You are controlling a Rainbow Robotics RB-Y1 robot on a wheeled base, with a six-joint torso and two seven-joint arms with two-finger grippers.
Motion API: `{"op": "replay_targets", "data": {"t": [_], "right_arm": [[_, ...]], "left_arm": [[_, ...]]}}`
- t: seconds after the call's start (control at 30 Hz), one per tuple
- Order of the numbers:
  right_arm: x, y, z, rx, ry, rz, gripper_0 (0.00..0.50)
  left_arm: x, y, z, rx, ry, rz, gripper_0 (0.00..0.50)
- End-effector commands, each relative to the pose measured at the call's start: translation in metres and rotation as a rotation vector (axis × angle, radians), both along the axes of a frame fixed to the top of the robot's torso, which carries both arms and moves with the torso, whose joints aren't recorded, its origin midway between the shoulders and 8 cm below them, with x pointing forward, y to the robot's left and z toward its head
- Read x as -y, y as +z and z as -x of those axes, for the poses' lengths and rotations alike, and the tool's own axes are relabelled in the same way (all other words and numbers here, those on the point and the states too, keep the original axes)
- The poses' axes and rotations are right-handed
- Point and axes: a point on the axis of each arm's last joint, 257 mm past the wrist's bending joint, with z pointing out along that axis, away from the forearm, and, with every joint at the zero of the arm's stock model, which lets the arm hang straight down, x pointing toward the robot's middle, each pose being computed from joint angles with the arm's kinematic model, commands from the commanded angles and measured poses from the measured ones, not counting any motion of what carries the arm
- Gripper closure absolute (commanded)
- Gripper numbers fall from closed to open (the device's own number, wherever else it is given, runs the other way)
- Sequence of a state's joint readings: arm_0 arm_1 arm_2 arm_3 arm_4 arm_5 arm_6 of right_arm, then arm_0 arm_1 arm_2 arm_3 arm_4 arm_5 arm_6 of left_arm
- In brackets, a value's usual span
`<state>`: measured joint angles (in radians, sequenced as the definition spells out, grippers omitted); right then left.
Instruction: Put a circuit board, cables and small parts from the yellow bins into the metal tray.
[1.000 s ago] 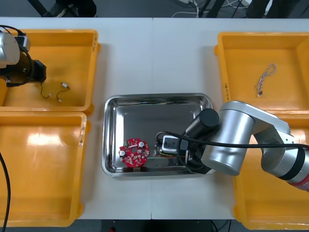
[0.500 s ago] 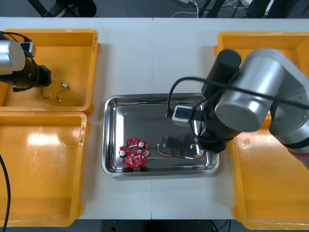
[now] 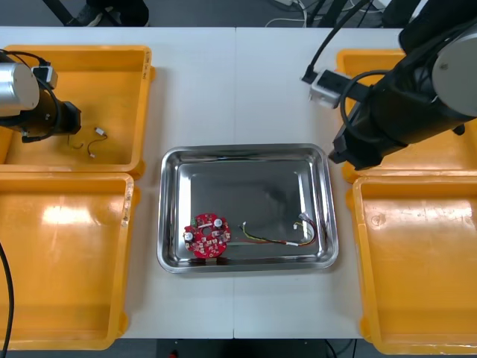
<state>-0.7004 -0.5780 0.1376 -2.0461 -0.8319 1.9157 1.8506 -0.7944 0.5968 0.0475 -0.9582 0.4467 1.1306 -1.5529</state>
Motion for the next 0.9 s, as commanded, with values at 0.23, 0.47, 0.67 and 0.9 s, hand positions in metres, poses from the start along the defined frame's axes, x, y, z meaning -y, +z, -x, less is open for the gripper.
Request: {"op": "replay_targets", "data": {"t": [0.23, 0.47, 0.67, 0.9], "right_arm": [[0.072, 0.070, -0.040, 0.079, -0.215, -0.079, 0.000], [0.112, 0.084, -0.067, 0.056, -0.371, -0.136, 0.000], [0.144, 0.090, -0.085, 0.046, -0.510, -0.157, 0.000], [0.174, 0.087, -0.098, 0.002, -0.645, -0.178, 0.000]], "left_arm": [[-0.011, 0.035, -0.012, 0.038, -0.067, -0.087, 0.500], [-0.010, 0.053, -0.012, 0.053, -0.060, -0.058, 0.500], [-0.011, 0.092, -0.003, 0.073, -0.040, -0.019, 0.500], [-0.004, 0.132, 0.011, 0.101, -0.004, 0.057, 0.500]]}}
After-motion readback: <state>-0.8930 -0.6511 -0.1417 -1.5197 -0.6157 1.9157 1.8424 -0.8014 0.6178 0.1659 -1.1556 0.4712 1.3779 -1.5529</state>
